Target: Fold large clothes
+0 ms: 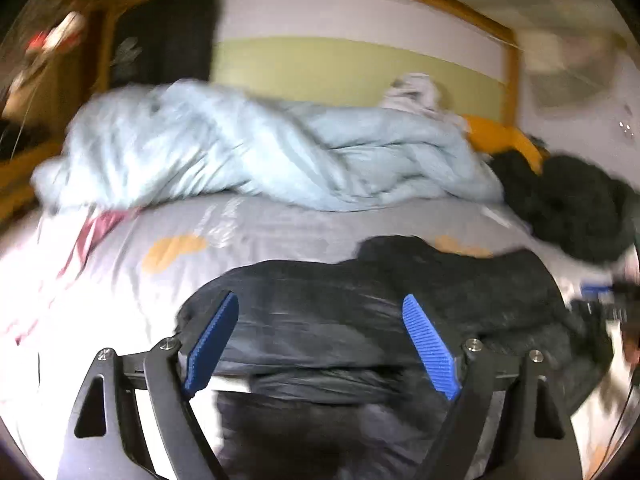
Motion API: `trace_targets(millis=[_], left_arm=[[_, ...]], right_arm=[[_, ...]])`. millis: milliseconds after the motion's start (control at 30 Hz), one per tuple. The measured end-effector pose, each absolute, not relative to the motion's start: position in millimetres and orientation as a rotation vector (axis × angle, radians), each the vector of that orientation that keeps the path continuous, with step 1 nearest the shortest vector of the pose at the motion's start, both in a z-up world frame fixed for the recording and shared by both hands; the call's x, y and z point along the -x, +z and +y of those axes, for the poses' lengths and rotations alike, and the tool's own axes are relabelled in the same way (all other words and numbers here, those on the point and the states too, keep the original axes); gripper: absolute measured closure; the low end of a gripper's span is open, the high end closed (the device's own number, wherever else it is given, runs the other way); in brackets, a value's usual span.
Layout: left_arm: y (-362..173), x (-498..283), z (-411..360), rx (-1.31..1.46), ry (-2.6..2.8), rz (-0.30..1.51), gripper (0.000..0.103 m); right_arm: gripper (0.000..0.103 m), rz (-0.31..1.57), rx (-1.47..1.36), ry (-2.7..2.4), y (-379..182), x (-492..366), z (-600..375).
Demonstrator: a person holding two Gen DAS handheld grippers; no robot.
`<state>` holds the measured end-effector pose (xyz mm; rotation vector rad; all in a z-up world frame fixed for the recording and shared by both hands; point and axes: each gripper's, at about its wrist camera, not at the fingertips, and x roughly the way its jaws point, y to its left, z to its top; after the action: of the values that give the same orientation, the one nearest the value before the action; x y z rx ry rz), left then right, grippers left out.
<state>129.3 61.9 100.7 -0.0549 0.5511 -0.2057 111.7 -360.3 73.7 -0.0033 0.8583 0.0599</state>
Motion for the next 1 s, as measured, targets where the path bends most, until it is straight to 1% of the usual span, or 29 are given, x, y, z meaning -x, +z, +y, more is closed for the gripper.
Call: trace_targets(millis=[67, 167, 233, 400, 467, 533, 600, 667, 700, 767, 833, 900, 1000], left_arm=[[92.4, -146.1, 91.2, 0.152, -0.166, 0.607, 0.02], [66.4, -173.9, 134.7, 0.358, -0.139, 0.77, 0.02], [46.6, -188.2, 149.9, 0.481, -0.184, 0.859, 0.02], [0.6, -203.1, 159.3, 0.697, -0.257, 1.019, 0.02], [-14.1, -203.3, 162.4, 0.722, -0.205, 1.074, 0.021], [-24.2, -203.5, 166.6, 0.747, -0.175, 1.088, 0.022], [-32.2, -203.8, 175.4, 0.827, -0.206, 1.065, 0.041], [-33.6, -205.7, 179.8, 0.921, -0.286, 1.009, 0.096], [-28.8, -206.6, 181.0, 0.931, -0.305, 0.972, 0.1], [0.2, -200.7, 174.1, 0.828, -0.318, 0.844, 0.1], [42.4, -185.7, 151.3, 0.625, -0.361, 0.693, 0.1], [74.9, -167.4, 129.7, 0.526, -0.453, 0.566, 0.1], [103.3, -134.3, 90.8, 0.432, -0.6, 0.473, 0.1]], right_arm=[[0.026, 0.861, 0.002, 0.06, 73.5, -111.9, -360.3], [0.026, 0.872, 0.006, 0.055, 70.5, -113.6, -359.0], [0.026, 0.881, 0.012, 0.054, 67.7, -114.9, -357.1], [0.026, 0.882, 0.037, 0.06, 66.2, -113.6, -352.3], [0.026, 0.879, 0.04, 0.06, 66.4, -113.1, -351.3], [0.026, 0.88, 0.039, 0.063, 66.5, -113.2, -351.3], [0.026, 0.881, 0.04, 0.062, 66.4, -113.0, -351.1], [0.026, 0.881, 0.039, 0.061, 66.7, -112.8, -351.0], [0.026, 0.879, 0.039, 0.059, 66.8, -112.8, -351.3], [0.026, 0.877, 0.033, 0.054, 67.0, -112.7, -352.9], [0.026, 0.876, 0.025, 0.049, 67.2, -112.1, -355.2], [0.026, 0.876, 0.016, 0.044, 67.8, -112.2, -357.5], [0.026, 0.877, -0.011, 0.044, 68.2, -113.9, -361.4]])
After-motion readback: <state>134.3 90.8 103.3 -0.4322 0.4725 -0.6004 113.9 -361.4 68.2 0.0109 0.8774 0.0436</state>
